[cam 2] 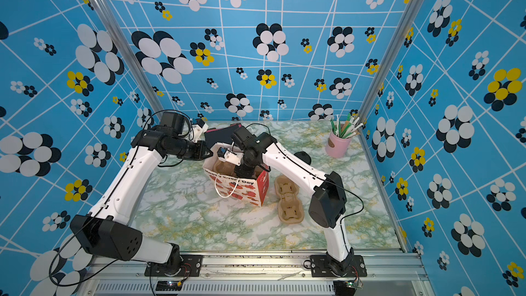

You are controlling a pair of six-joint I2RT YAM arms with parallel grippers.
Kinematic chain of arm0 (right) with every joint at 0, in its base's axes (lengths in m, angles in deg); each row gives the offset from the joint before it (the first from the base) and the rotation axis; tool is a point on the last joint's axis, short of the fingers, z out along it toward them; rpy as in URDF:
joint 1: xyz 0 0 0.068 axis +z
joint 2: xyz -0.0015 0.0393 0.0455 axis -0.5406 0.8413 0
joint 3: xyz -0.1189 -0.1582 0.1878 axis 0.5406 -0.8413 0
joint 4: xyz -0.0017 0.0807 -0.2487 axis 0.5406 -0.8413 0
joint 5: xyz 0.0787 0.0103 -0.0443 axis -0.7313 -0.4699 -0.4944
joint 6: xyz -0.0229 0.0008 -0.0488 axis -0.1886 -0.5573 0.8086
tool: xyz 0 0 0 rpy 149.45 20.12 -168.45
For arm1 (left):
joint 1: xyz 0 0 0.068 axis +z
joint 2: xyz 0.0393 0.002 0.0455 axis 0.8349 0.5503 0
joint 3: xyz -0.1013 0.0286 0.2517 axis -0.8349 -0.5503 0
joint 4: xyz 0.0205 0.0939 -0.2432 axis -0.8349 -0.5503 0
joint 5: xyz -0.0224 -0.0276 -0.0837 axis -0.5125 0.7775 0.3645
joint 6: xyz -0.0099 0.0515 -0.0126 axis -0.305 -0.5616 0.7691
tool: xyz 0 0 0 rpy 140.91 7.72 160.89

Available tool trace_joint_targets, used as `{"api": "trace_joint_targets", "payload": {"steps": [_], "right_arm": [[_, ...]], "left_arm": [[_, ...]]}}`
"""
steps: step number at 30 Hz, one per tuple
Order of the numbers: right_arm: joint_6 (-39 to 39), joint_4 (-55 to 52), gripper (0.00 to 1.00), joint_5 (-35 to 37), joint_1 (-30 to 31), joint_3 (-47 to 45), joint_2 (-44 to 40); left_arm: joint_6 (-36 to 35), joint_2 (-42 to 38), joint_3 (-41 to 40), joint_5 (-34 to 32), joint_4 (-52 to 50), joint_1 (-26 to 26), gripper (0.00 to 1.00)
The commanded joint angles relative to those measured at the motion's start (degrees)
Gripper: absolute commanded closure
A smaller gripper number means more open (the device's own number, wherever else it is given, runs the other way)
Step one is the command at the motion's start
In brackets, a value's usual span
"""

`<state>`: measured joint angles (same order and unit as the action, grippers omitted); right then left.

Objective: Pack a coffee takeout order
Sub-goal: Place the cup tray in the takeout bag.

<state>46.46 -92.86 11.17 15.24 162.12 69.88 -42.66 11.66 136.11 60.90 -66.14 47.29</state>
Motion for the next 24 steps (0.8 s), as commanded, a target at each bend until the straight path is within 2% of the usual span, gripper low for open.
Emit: {"api": "trace_joint_targets", "payload": {"steps": [1,24], "right_arm": [[1.37,-4.71,0.78,1.45,0.62,2.67,2.09],[0.76,-10.07,0.78,2.78,1.04,8.72,14.5]], "left_arm": [[-1.44,0.46,1.93,0.7,-0.81,0.67,1.0],[-1.66,1.84,2.92,1.18,-1.01,0.63,1.0]]}}
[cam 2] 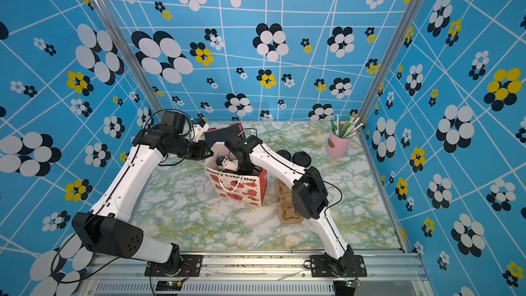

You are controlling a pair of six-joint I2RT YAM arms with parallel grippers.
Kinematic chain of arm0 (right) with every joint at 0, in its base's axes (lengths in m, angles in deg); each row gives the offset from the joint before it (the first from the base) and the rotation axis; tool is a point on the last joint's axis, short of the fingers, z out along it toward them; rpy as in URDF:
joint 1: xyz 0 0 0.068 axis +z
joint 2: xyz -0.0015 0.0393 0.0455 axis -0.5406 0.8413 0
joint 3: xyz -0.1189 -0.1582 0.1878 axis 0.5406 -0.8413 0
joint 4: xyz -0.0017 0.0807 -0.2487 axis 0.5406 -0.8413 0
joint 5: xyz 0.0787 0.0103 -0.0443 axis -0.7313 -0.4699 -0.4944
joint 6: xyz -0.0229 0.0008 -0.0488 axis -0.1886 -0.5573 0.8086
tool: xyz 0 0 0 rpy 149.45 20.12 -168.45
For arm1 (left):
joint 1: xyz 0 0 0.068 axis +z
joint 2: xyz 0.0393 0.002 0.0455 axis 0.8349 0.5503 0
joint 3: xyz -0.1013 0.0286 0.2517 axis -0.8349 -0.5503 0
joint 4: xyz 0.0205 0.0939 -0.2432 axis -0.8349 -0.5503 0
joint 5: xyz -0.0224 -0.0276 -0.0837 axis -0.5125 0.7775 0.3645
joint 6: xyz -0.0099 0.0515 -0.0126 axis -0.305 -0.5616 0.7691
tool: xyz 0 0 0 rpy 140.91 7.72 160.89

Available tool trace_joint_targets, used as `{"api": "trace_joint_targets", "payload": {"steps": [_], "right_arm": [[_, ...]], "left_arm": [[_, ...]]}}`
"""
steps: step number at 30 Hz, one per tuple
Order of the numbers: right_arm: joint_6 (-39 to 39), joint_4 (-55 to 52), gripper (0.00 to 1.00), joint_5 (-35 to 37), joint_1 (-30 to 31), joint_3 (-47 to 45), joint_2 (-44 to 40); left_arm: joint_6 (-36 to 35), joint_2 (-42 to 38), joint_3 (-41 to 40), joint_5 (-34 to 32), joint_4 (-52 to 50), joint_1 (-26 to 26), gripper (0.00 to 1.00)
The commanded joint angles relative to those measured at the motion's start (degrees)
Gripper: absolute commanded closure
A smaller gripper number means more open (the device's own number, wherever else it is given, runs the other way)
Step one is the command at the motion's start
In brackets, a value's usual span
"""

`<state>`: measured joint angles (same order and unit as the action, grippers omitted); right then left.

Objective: Pack a coffee takeout order
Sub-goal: Place the cup tray in the takeout bag.

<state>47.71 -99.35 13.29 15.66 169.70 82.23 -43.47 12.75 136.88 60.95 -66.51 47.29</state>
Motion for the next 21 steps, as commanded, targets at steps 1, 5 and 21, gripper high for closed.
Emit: {"api": "trace_joint_targets", "payload": {"steps": [1,5,21], "right_arm": [[-0.53,-3.67,0.77,0.76,0.72,1.24,2.67],[-0.57,-4.28,0.76,1.35,1.0,1.5,4.43],[-0.67,-6.53,0.63,3.39,2.05,3.02,7.18]], "left_arm": [[-0.89,0.78,2.09,1.14,-0.71,0.63,1.0],[-0.88,0.99,2.15,1.14,-0.67,0.66,1.0],[-0.89,0.68,1.73,0.88,-0.96,0.62,1.0]]}}
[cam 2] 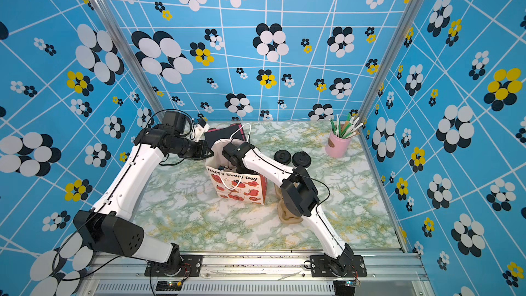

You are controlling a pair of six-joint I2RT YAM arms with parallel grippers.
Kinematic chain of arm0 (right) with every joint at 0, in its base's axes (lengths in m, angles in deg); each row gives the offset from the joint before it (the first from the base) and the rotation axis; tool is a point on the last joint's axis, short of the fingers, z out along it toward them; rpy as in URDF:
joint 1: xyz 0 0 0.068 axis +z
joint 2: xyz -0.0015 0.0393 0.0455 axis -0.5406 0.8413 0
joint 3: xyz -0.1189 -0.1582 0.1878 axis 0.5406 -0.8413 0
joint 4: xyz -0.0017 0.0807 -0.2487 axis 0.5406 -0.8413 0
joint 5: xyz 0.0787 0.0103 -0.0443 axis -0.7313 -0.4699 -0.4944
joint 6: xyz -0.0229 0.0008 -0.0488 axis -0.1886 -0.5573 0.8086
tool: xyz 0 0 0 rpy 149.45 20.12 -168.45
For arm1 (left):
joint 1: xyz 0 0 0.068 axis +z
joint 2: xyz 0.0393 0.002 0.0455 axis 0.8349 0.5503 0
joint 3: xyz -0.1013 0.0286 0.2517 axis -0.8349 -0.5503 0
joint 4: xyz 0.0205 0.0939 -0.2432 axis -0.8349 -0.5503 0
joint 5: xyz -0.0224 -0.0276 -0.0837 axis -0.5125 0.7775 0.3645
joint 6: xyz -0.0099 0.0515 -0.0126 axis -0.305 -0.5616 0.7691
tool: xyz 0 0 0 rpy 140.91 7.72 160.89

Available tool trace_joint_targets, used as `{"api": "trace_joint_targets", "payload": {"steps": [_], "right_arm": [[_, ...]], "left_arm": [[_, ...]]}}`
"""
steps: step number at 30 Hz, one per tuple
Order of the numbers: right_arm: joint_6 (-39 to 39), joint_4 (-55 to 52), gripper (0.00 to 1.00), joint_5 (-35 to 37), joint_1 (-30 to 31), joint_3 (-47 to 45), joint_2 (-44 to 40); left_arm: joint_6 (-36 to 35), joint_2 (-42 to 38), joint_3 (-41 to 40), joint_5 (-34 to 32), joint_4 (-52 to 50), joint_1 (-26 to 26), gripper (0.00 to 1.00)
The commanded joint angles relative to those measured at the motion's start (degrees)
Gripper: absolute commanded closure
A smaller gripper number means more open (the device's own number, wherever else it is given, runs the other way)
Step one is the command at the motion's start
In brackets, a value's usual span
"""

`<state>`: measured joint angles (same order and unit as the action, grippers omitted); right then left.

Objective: Pack a coffee takeout order
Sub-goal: Place the cup tray in the takeout bag.

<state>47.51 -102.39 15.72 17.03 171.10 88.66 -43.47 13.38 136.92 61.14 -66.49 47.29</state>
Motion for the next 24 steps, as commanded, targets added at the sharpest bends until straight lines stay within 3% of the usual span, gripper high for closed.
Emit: {"api": "trace_joint_targets", "payload": {"steps": [1,11,24], "right_arm": [[-0.51,-4.02,0.62,1.06,0.76,2.32,0.72],[-0.91,-3.92,0.51,-0.24,0.87,4.67,-5.42],[-2.09,0.33,0.29,-5.32,0.87,4.94,-13.4]], "left_arm": [[-0.98,0.08,1.67,0.66,-1.08,0.61,1.0],[-1.81,-0.17,1.85,-1.07,-3.35,0.63,1.0],[-2.65,-0.81,2.84,-3.36,-6.47,0.59,1.0]]}}
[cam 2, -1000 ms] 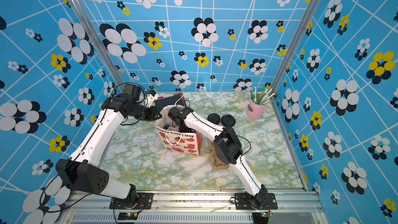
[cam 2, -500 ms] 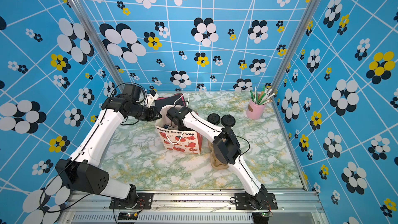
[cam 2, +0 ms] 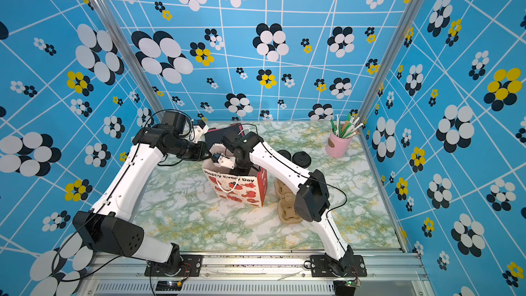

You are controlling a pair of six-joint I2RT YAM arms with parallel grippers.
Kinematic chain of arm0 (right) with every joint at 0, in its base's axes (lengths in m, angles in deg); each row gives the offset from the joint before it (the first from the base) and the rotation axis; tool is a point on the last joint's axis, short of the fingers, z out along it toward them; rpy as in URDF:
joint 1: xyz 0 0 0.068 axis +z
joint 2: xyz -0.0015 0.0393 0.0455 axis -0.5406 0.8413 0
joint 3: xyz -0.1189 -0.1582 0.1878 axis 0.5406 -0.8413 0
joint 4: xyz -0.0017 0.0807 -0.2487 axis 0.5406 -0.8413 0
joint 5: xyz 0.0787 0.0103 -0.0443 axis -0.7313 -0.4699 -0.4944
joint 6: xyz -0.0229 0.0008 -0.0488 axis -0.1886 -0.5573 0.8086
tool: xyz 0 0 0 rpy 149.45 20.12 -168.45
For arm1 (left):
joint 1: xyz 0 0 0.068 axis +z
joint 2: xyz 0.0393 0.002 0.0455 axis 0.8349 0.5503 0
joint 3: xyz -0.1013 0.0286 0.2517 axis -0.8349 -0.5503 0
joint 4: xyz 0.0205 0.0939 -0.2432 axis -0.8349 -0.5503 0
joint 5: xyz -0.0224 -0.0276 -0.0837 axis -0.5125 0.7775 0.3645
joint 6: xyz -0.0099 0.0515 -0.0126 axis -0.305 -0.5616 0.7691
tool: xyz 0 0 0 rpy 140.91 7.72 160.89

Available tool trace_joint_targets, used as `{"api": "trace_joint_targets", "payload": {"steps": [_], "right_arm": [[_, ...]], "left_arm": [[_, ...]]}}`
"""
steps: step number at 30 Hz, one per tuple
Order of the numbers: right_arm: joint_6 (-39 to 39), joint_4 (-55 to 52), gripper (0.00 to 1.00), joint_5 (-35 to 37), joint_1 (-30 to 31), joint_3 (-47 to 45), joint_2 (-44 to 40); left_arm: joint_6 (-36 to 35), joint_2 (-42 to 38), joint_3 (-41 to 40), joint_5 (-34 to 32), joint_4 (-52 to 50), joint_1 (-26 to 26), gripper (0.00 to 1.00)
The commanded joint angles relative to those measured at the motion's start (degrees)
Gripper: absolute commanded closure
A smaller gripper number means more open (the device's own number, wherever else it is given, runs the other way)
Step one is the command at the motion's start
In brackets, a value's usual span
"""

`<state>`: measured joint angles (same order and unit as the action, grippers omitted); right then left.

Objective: Pack a coffee takeout order
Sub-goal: Place the cup tray in the takeout bag.

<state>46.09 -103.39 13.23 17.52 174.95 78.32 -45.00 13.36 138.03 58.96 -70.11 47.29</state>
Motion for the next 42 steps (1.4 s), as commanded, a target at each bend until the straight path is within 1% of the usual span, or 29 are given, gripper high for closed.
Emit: {"api": "trace_joint_targets", "payload": {"steps": [1,10,13,14,16,17,19,25,31,34,39,40,42], "right_arm": [[-0.8,1.81,0.28,-3.24,0.36,1.1,-3.55],[-2.31,9.72,0.16,-3.05,0.37,-3.11,-10.55],[-3.62,13.55,0.12,-3.46,0.31,-5.13,-13.32],[-4.12,15.02,0.09,-3.57,0.38,-5.83,-14.35],[-5.05,18.08,0.08,-3.75,0.3,-7.54,-16.46],[-5.71,19.88,0.05,-3.68,0.25,-8.51,-17.75],[-6.8,23.17,0.01,-3.7,0.29,-10.5,-20.2],[-10.31,31.91,0.01,-3.54,0.03,-16.32,-28.19],[-14.68,37.01,0.01,-0.85,-1.98,-21.72,-35.74],[-16.88,37.13,0.01,1.7,-3.96,-24.31,-38.94],[-19.2,33.61,0.01,6.67,-8.11,-28.19,-42.79],[-19.57,32.76,0.01,7.66,-8.82,-28.79,-43.23],[-20.48,30.84,0.01,9.25,-10.74,-30.28,-44.08]], "left_arm": [[-1.07,-0.78,1.7,-1.23,-2.91,0.56,1.0],[-1.21,-1.68,1.5,-1.33,-3.89,0.42,1.0],[-1.0,-2.28,1.25,-1.18,-4.01,0.36,1.0],[-1.02,-2.43,1.18,-1.09,-4.12,0.36,1.0],[-0.97,-2.7,1.18,-1.11,-4.36,0.39,1.0],[-0.92,-2.82,1.18,-1.18,-4.43,0.4,1.0],[-0.95,-3.01,1.04,-1.33,-4.56,0.28,1.0],[-0.55,-3.62,0.42,-1.8,-4.72,0.27,1.0],[0.01,-3.97,-0.01,-2.26,-4.76,0.26,1.0],[0.2,-4.02,-0.18,-2.28,-4.54,0.28,1.0],[0.37,-3.9,-0.23,-2.32,-4.43,0.27,1.0],[0.37,-3.89,-0.14,-2.32,-4.35,0.31,1.0],[0.43,-3.75,-0.07,-2.32,-4.26,0.28,0.96]]}}
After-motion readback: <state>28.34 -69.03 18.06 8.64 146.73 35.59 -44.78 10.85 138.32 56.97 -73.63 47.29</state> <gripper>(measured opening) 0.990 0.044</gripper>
